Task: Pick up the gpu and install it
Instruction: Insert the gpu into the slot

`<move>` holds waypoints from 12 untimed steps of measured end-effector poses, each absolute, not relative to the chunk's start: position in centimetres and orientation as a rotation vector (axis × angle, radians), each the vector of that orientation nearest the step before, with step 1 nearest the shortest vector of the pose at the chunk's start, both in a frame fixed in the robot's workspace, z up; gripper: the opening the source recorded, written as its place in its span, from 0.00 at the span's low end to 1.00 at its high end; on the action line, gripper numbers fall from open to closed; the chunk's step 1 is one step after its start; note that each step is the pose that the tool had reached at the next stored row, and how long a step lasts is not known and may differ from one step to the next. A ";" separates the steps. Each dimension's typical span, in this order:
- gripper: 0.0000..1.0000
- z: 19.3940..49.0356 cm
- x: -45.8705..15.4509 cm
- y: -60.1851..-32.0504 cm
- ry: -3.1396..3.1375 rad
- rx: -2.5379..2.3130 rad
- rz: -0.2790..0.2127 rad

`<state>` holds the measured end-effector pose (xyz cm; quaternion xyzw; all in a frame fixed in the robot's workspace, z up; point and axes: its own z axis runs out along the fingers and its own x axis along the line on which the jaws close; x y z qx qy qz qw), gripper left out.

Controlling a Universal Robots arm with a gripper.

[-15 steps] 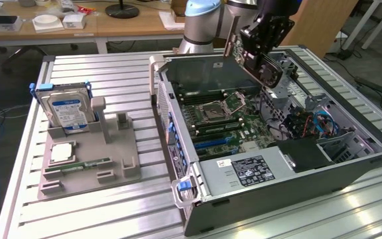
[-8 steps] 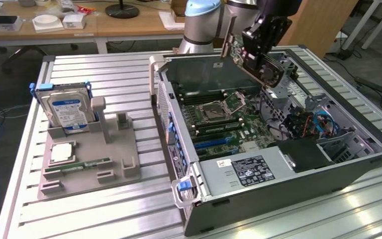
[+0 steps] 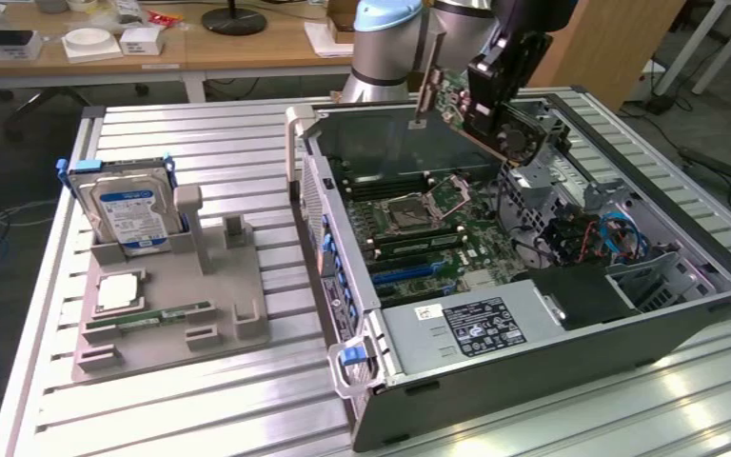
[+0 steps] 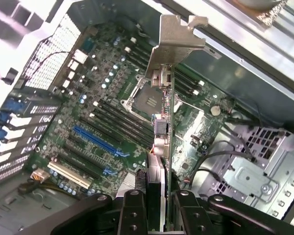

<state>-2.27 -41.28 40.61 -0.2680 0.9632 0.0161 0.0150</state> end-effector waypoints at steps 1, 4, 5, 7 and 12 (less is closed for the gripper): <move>0.27 40.6 -2.3 -41.3 2.992 -0.855 0.050; 0.27 40.6 -2.3 -41.3 2.975 -0.914 0.052; 0.27 40.6 -2.3 -41.3 2.969 -0.934 0.052; 0.27 40.6 -2.3 -41.3 2.956 -0.974 0.053; 0.27 40.5 -2.3 -41.3 2.928 -1.056 0.057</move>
